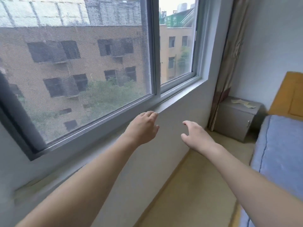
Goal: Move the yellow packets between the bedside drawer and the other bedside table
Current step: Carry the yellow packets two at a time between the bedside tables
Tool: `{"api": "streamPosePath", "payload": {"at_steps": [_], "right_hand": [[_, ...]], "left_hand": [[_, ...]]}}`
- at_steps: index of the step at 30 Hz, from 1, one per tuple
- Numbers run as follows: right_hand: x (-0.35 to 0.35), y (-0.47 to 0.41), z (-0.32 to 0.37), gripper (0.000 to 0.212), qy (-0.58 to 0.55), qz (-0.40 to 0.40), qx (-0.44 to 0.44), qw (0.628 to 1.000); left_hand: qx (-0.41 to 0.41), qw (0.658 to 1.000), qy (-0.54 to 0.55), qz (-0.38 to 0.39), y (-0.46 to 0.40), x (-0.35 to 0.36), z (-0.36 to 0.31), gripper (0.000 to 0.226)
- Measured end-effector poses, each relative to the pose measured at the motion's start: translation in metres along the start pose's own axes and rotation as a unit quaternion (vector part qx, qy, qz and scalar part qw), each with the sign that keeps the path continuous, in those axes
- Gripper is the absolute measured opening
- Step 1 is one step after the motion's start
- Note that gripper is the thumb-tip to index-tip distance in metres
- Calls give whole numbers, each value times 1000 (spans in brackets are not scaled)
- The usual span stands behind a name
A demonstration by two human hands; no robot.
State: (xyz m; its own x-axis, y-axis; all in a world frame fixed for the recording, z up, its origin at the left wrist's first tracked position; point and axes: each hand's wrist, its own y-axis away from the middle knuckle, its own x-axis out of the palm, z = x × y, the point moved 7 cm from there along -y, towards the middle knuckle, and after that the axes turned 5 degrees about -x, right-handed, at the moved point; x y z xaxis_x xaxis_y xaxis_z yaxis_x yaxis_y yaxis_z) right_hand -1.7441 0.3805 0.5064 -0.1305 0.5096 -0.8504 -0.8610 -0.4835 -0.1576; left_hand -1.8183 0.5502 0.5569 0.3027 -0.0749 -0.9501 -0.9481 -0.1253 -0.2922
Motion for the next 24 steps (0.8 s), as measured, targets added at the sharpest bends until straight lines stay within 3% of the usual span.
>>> {"api": "streamPosePath", "payload": {"at_steps": [6,15,24], "right_hand": [[-51,-103,-85,55,24,-69,82,994],[-98,-237,-270,56,28,-109,194,974],[-195,-374,-414,54,15,-177,254,951]], "left_hand": [[78,995,61,24,-167,58,-46,53],[197,974,90,60,-384,168,-155,46],[199,964,149,90,-612,219,-252,45]]}}
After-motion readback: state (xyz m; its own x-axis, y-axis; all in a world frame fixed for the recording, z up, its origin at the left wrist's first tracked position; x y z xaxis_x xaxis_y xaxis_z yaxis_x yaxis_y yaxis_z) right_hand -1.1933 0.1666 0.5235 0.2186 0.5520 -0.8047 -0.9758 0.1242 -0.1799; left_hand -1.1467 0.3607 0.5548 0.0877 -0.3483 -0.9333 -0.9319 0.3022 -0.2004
